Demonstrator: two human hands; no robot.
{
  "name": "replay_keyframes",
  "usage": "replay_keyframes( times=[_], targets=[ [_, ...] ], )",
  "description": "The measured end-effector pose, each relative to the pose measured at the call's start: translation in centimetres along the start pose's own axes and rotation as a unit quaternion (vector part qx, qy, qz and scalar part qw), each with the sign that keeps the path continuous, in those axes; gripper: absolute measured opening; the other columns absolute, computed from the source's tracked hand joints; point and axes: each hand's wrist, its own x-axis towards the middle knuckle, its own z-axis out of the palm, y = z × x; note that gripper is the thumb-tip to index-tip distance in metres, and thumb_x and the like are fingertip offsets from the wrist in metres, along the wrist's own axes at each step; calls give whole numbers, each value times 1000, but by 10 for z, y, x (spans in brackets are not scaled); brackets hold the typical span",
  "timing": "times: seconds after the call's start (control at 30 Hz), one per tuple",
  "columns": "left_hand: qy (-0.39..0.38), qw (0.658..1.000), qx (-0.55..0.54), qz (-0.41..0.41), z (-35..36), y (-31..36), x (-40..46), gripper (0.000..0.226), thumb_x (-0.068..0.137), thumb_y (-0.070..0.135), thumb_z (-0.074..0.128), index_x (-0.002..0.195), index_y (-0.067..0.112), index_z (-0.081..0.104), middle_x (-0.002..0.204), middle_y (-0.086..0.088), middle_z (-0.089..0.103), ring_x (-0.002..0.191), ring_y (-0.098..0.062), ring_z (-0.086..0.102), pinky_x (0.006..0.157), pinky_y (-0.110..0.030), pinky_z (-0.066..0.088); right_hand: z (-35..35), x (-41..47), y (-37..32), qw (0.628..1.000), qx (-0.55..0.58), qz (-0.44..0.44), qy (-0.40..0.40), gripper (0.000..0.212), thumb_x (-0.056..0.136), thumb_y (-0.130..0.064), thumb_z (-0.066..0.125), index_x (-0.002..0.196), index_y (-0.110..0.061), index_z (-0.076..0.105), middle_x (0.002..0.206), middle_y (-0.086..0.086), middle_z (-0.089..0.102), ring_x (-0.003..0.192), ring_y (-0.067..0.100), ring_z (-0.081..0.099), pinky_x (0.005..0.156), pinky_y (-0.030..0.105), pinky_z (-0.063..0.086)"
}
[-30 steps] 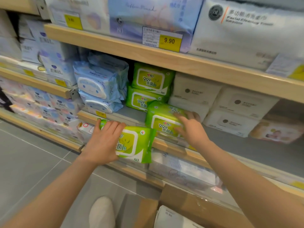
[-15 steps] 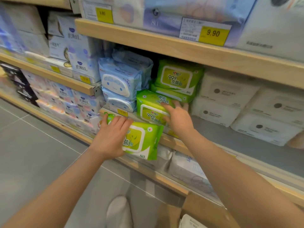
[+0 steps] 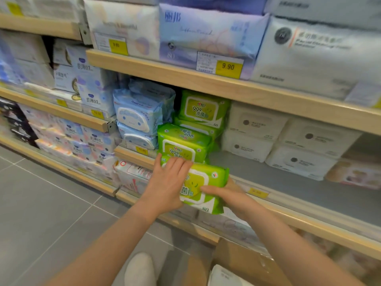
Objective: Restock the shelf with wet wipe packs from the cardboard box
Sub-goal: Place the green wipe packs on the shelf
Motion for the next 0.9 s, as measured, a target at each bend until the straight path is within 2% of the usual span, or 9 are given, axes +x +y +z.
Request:
replay_keyframes(
  times=[0.13, 0.2, 0.27, 0.33, 0.37, 0.5, 0.63, 0.8, 0.9],
  targets=[
    [22, 998, -61, -26, -4, 18, 9, 103, 51, 69, 68, 134, 16, 36, 128, -5, 49, 121, -25, 47, 108, -59, 24, -20, -7, 0, 997, 42, -38, 55, 71, 50, -25, 87, 115, -13, 62, 103, 6, 73, 95, 24, 69, 83, 40, 56],
    [24, 979, -170, -111, -6, 14, 10, 123, 48, 76, 65, 146, 17, 19, 149, -6, 26, 139, -24, 23, 115, -53, 10, -27, -10, -3, 994, 61, -65, 64, 62, 54, -21, 84, 112, -13, 63, 101, 6, 73, 93, 24, 70, 80, 38, 57],
    [-11, 890, -380, -251, -16, 7, 12, 139, 42, 67, 79, 149, 22, 1, 156, 0, 7, 144, -18, 8, 117, -44, 11, -34, -12, -7, 990, 77, -90, 80, 55, 58, -15, 78, 110, -12, 63, 97, 5, 74, 87, 22, 71, 70, 31, 57],
    [-27, 746, -575, -334, -20, -3, 14, 129, 52, 46, 86, 149, 25, 5, 155, -1, 17, 141, -18, 21, 112, -40, 28, -40, -13, -9, 987, 85, -103, 87, 57, 58, -14, 78, 113, -12, 61, 97, 4, 74, 86, 21, 71, 65, 28, 56],
    [-40, 710, -614, -343, -20, -6, 15, 117, 59, 36, 84, 149, 26, 9, 153, -2, 24, 138, -18, 27, 109, -39, 33, -42, -13, -10, 987, 83, -106, 88, 62, 57, -15, 80, 116, -13, 60, 101, 5, 73, 89, 22, 71, 66, 29, 56],
    [-88, 700, -617, -349, -7, -4, 17, 105, 55, 30, 89, 142, 33, 30, 132, 3, 54, 114, -17, 57, 90, -44, 52, -42, -6, -6, 988, 59, -92, 106, 90, 43, -31, 88, 123, -19, 51, 112, 4, 69, 98, 23, 68, 78, 38, 57],
    [-43, 677, -624, -389, 0, 0, 15, 92, 59, 13, 87, 133, 25, 34, 115, -1, 58, 99, -19, 62, 77, -44, 57, -38, -8, 1, 993, 36, -85, 69, 82, 56, -36, 88, 126, -21, 49, 111, 0, 70, 99, 20, 68, 80, 36, 56],
    [4, 728, -573, -377, 2, 2, 7, 102, 38, 44, 89, 124, 29, 35, 115, 4, 55, 101, -18, 60, 86, -48, 52, -25, -6, 1, 994, -58, -83, 46, 83, 56, -41, 88, 127, -27, 48, 112, -7, 69, 100, 11, 67, 87, 35, 54],
    [37, 746, -567, -348, -3, 6, 10, 91, 55, 27, 90, 127, 26, 34, 115, 6, 52, 102, -9, 55, 87, -35, 50, -22, 1, -5, 983, -17, -122, 139, 91, 41, -32, 94, 121, -19, 54, 104, -3, 72, 92, 13, 69, 79, 32, 56]
  ],
)
